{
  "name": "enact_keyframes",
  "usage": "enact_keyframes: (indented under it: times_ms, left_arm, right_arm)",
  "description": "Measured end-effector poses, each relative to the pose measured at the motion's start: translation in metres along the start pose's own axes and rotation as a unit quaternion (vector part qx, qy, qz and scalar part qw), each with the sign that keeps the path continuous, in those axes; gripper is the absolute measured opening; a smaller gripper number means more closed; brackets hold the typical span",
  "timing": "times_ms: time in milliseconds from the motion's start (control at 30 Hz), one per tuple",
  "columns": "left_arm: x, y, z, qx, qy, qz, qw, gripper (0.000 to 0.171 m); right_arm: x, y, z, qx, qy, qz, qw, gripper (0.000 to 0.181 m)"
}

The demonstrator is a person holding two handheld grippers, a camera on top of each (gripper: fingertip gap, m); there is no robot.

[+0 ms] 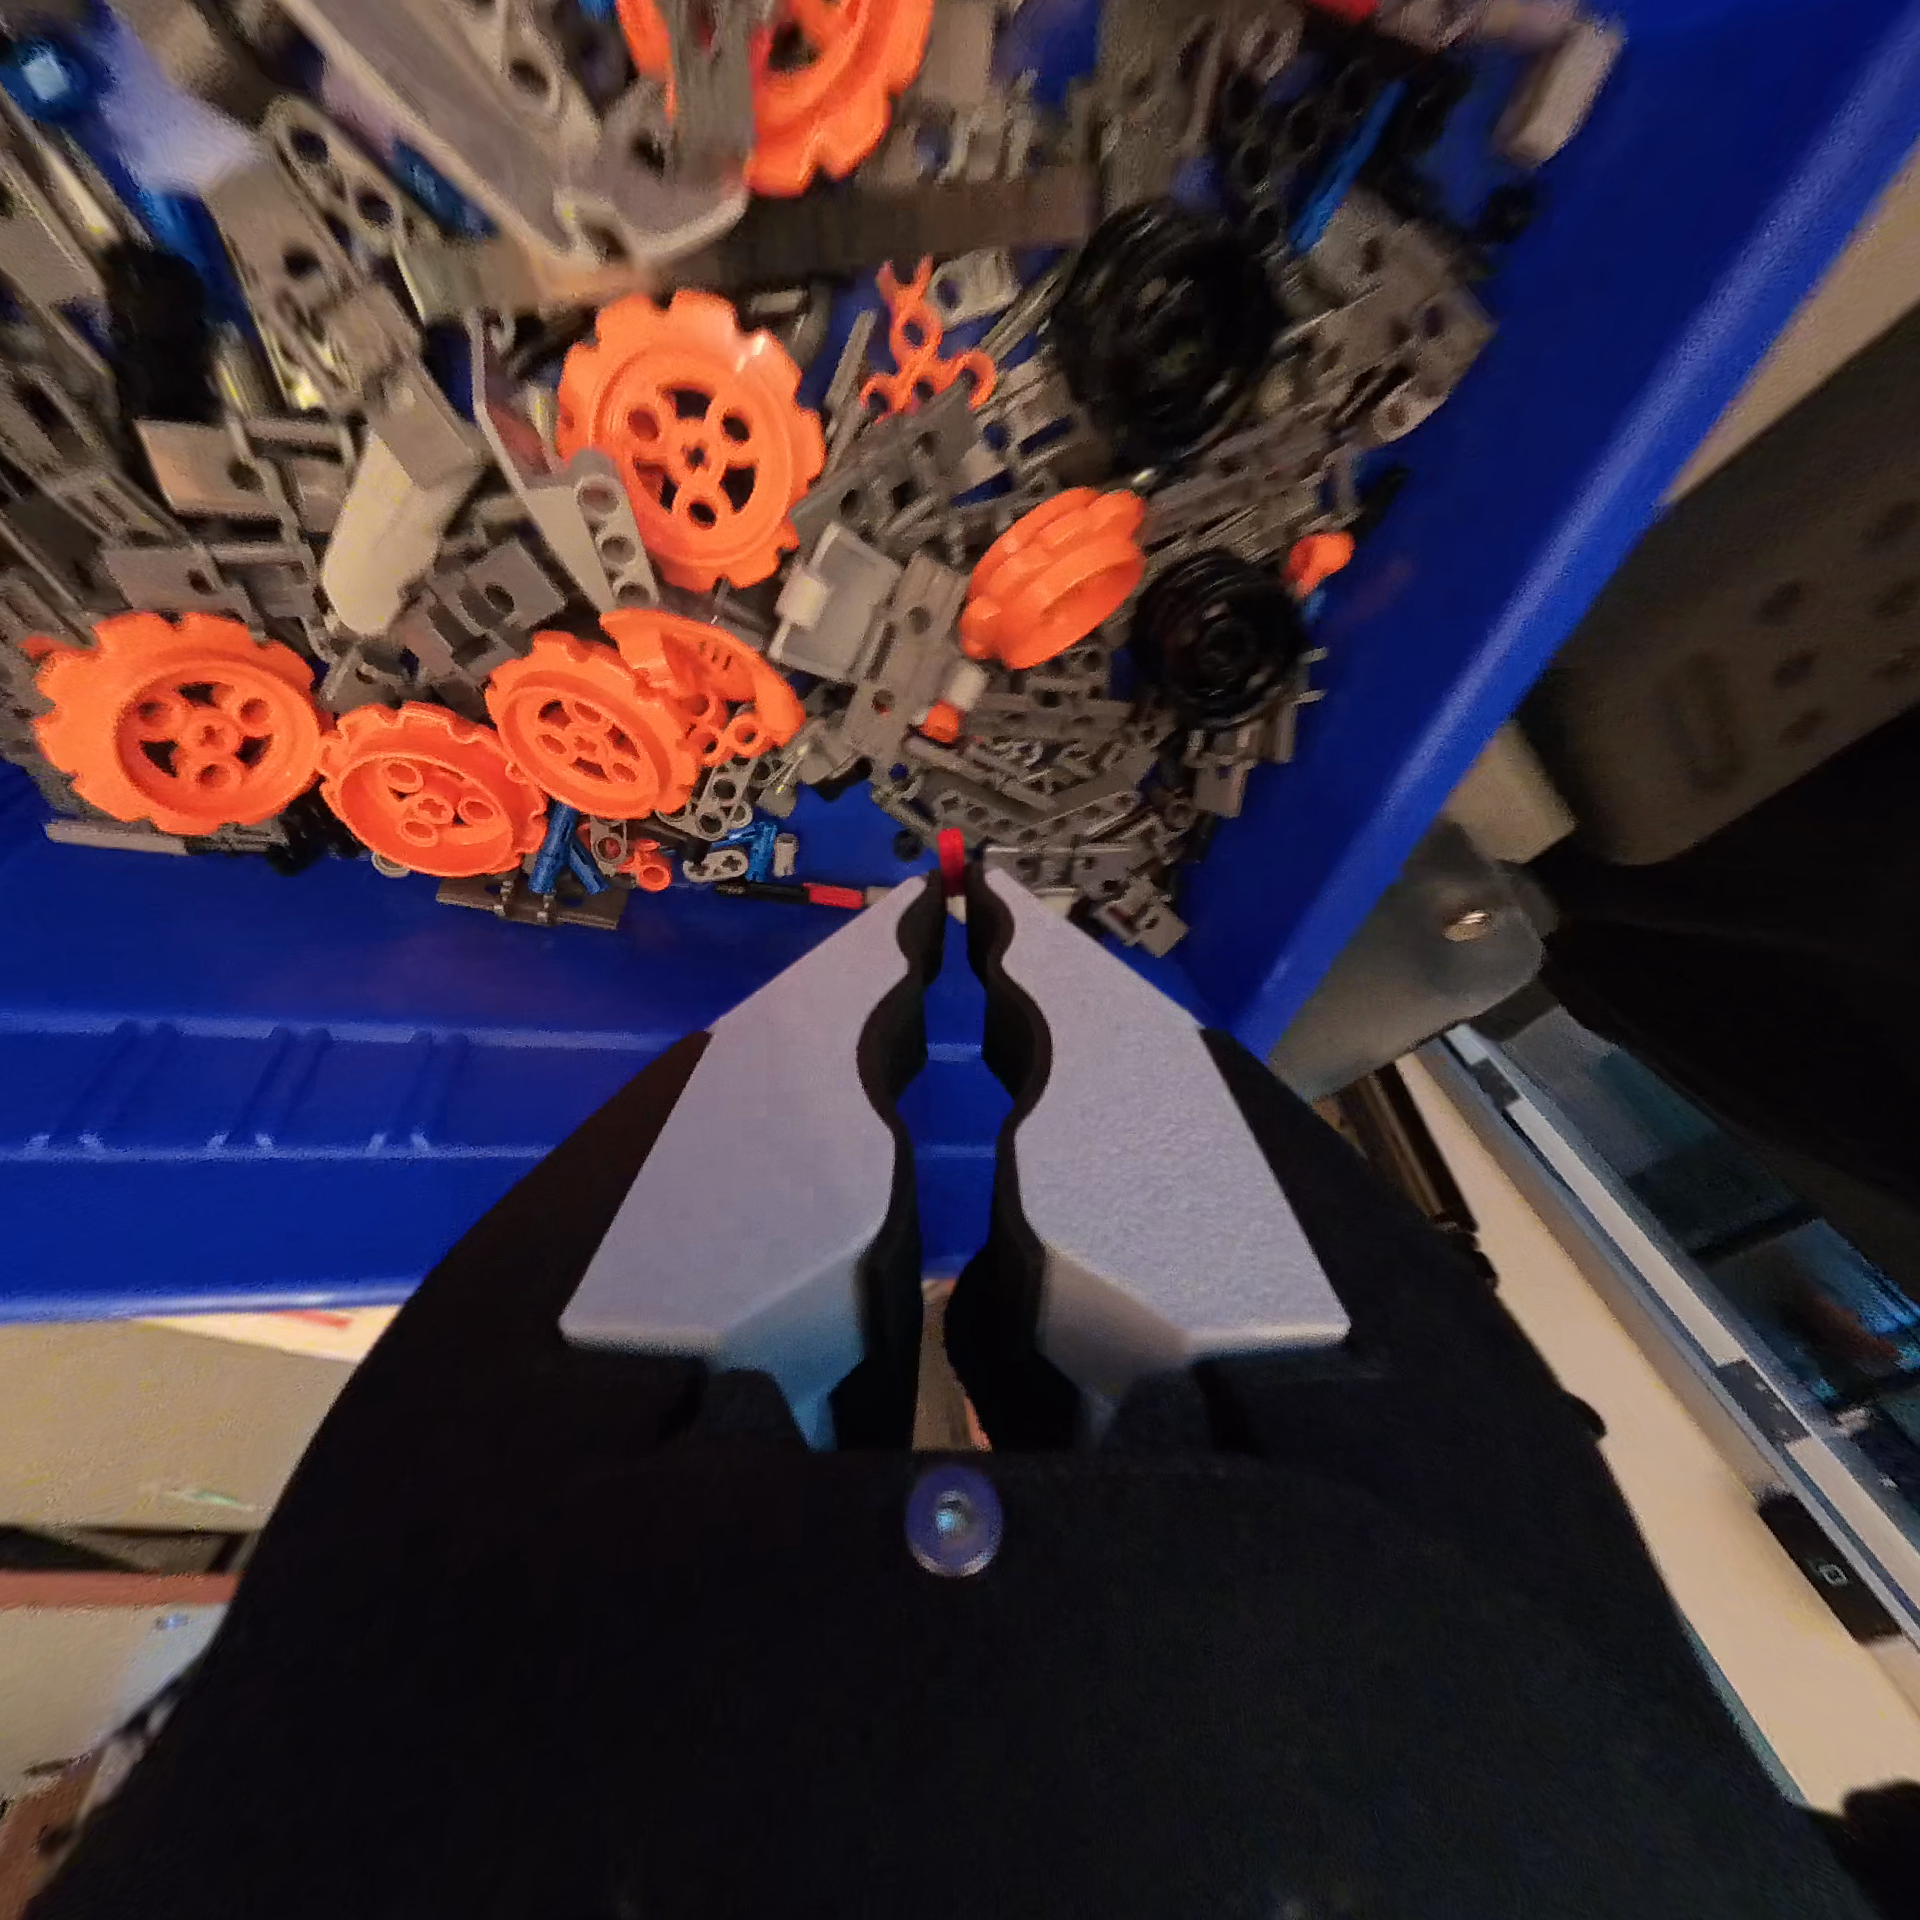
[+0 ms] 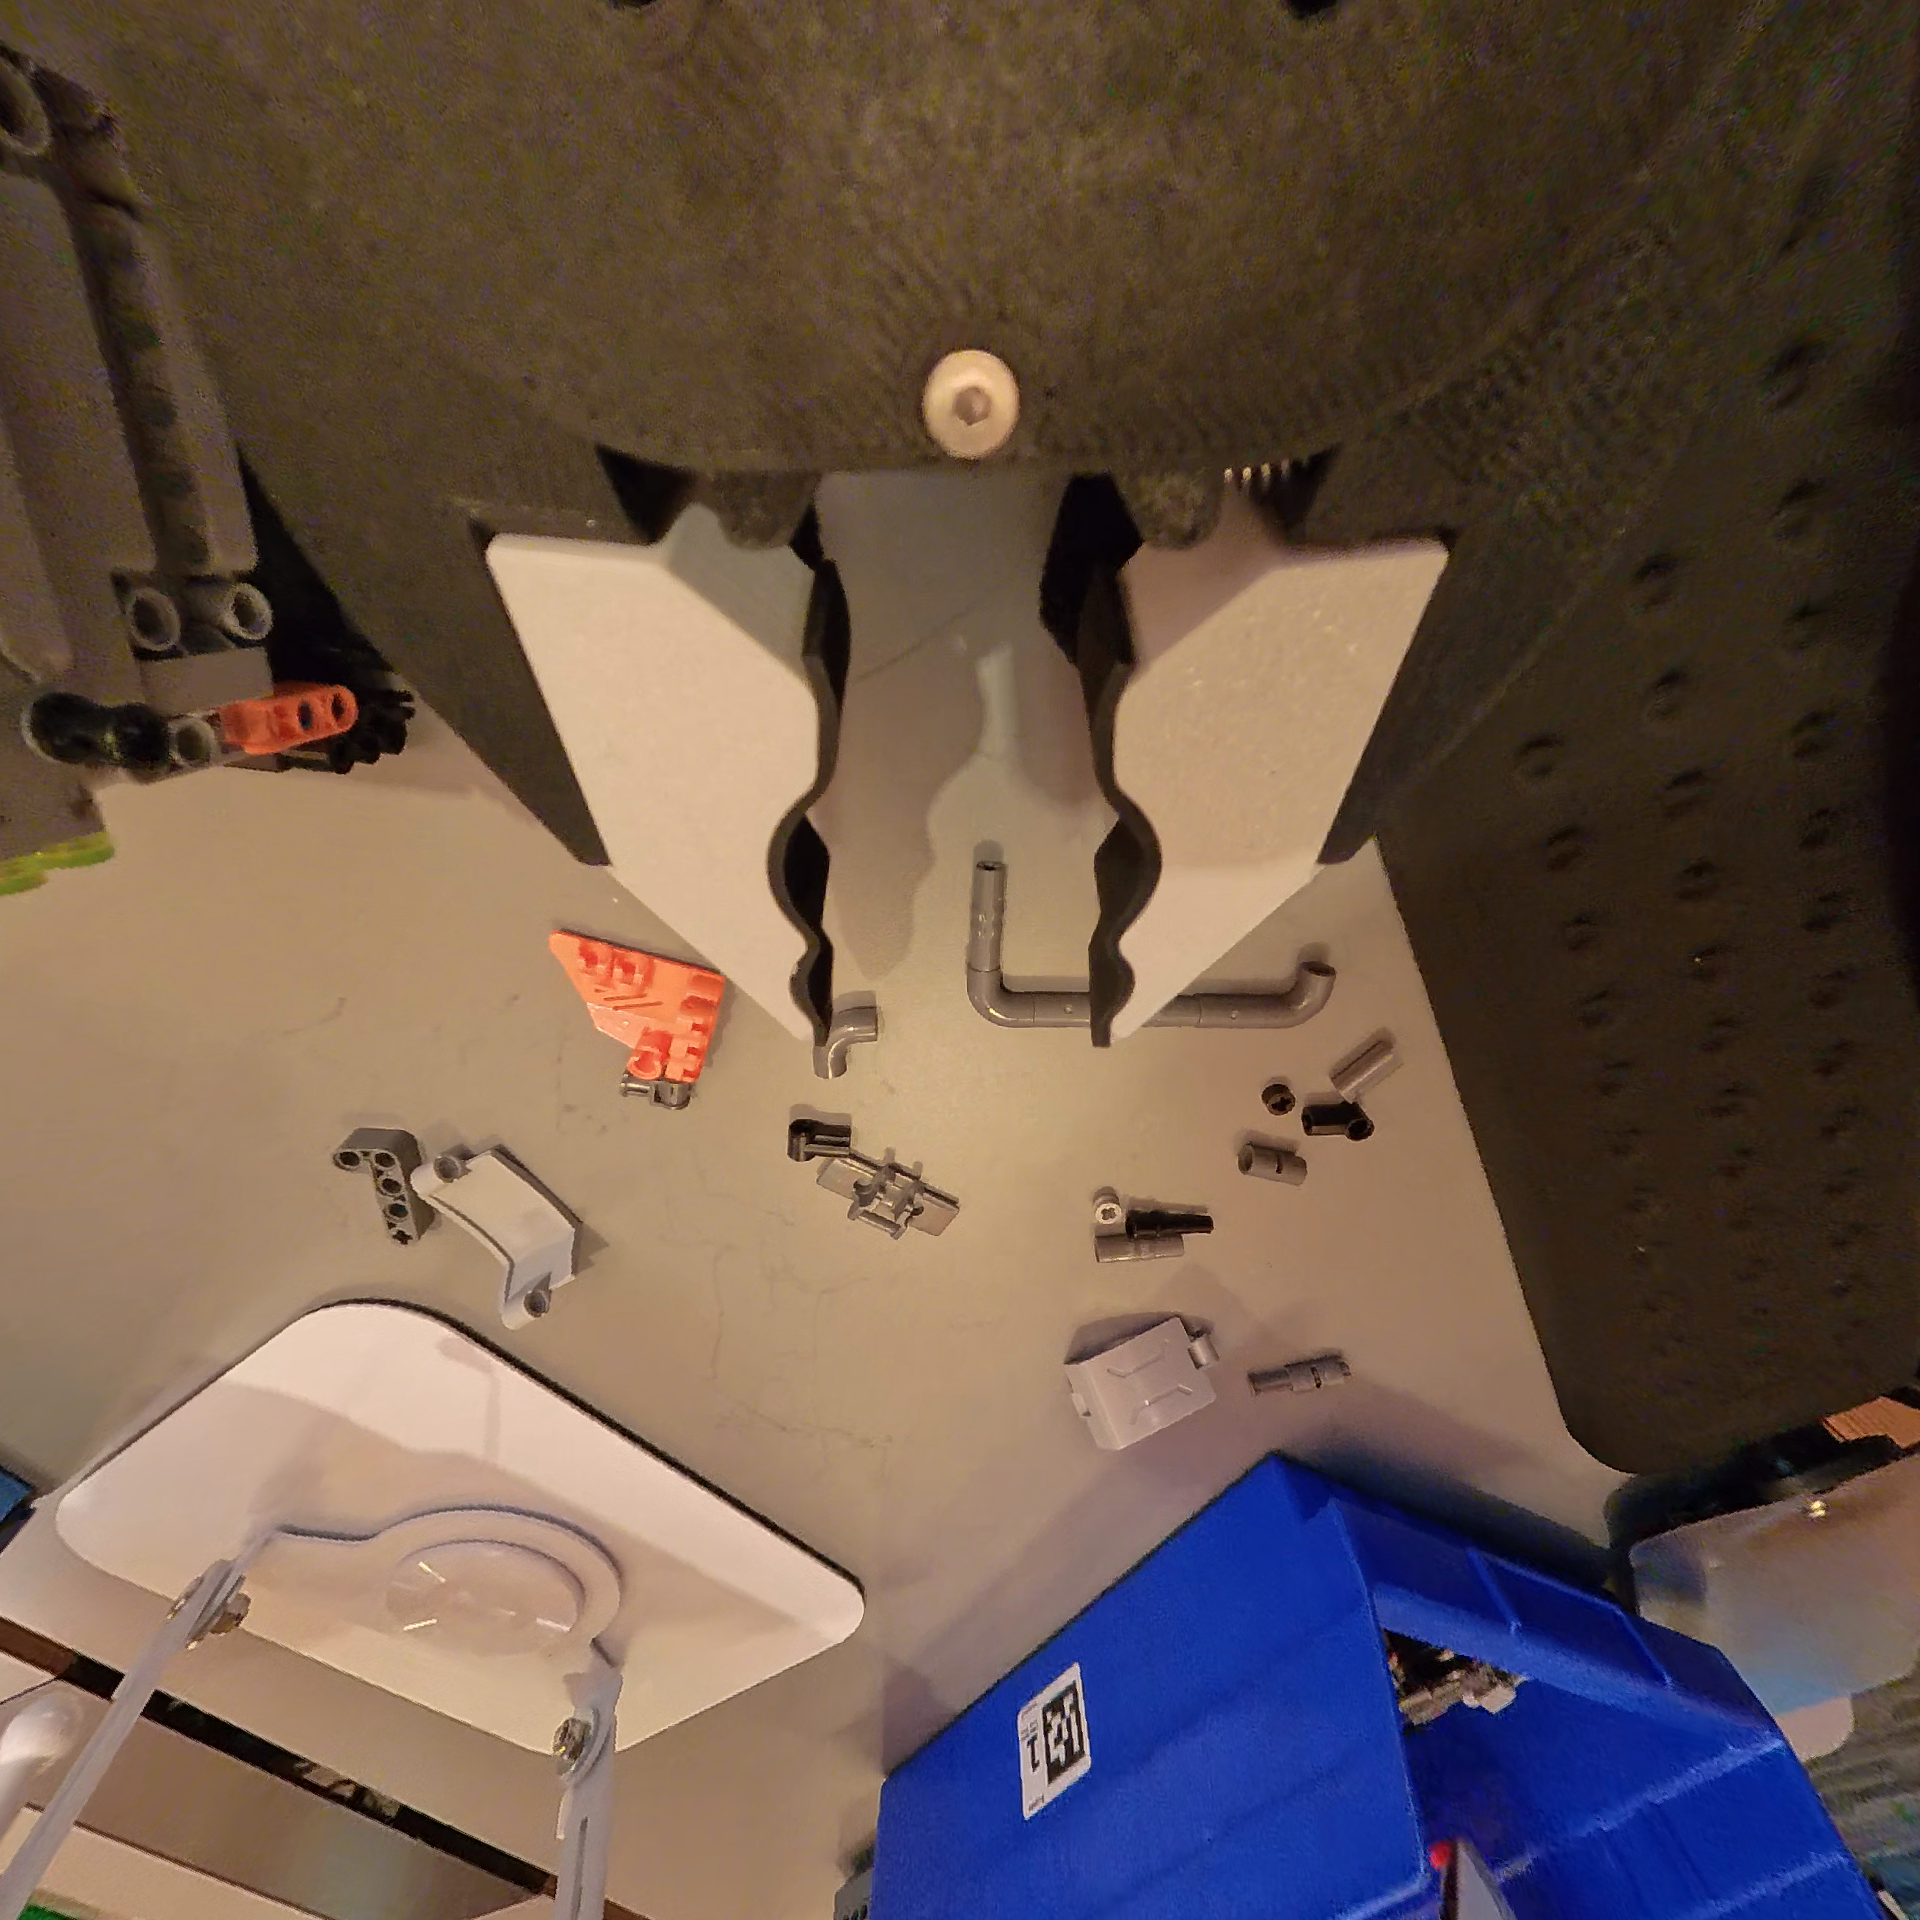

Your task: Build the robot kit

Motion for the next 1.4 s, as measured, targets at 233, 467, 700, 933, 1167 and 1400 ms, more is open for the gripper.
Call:
enact_keyframes:
  times_ms: [233,467,700,933,1167,1400]
  left_arm:
    - [-0.095,-0.04,-0.06,-0.107,0.115,0.016,0.987,0.0]
    - [-0.188,-0.004,-0.146,-0.124,0.271,0.129,0.946,0.0]
    - [-0.242,0.02,-0.19,-0.148,0.377,0.049,0.913,0.001]
    - [-0.264,0.022,-0.202,-0.173,0.424,0.01,0.889,0.001]
    - [-0.266,0.019,-0.203,-0.184,0.432,0.003,0.883,0.001]
    - [-0.267,0.012,-0.199,-0.232,0.432,0.053,0.87,0.002]
  right_arm:
    - [0.004,-0.027,-0.008,-0.049,0.015,-0.051,0.997,0.019]
    - [0.02,-0.048,-0.031,-0.073,0.025,-0.135,0.988,0.024]
    - [0.017,-0.036,-0.03,-0.064,0.108,-0.17,0.977,0.025]
    - [0.012,-0.034,-0.022,-0.061,0.131,-0.196,0.97,0.013]
    - [0.013,-0.037,-0.023,-0.07,0.121,-0.192,0.971,0.004]
    - [0.004,-0.044,-0.022,-0.117,0.187,-0.238,0.946,0.0]
Point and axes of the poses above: each gripper's, where its closed fingertips meet, y out along the fingers, z out of its underside, x = y × z across the jaws, the point moved 9 cm from there along -y, back along the fingers, and after that the axes turned 6 degrees about z, right-handed, at the moved point
